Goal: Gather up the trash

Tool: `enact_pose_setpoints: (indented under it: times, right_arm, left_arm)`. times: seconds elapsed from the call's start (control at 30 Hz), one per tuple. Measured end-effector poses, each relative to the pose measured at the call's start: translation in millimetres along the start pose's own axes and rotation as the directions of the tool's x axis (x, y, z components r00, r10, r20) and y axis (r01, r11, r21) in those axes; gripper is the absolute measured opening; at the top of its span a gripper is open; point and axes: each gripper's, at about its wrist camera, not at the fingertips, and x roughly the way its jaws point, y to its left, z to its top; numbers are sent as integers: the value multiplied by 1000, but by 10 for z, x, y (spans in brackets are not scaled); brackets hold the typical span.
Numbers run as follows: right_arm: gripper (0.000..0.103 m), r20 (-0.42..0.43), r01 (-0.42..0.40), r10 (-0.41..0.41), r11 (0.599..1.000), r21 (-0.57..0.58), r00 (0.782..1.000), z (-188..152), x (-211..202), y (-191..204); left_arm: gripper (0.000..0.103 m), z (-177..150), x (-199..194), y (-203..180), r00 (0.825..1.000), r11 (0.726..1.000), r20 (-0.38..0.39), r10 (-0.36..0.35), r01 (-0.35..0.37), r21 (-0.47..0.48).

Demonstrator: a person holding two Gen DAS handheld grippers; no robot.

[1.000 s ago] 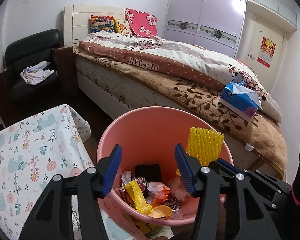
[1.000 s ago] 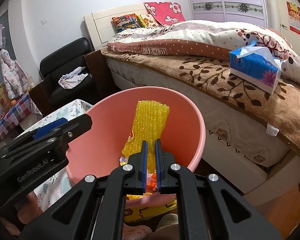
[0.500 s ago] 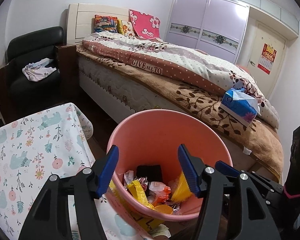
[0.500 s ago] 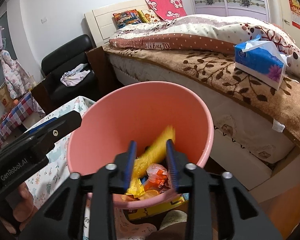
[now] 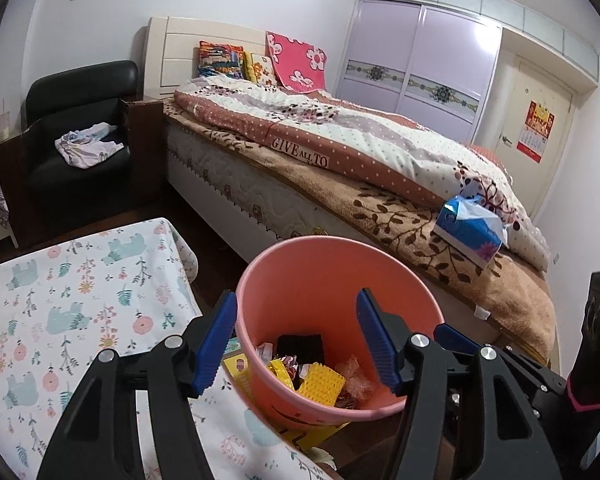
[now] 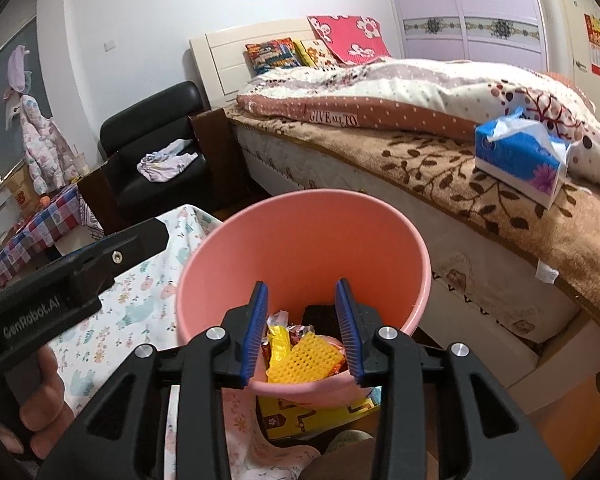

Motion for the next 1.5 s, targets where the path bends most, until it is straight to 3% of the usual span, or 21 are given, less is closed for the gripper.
enact_pose_setpoints:
  times: [0.17,0.8,1.5]
  right_arm:
    - [46,29,-5,5,1000,-12,1000,16,-162,96]
    - [47,90,-26,29,999,-40,996,-65,-607,465]
    - [47,92,-23,29,998,-66,995,-205,-713,725]
  left_arm:
    - [61,50,-230,33,1000,1000,26,15,-16,7]
    - [58,-86,-1000,121,989,995,110,95,-97,9]
    - [49,-306,-1125,242,988,992,86,129,-128,-15]
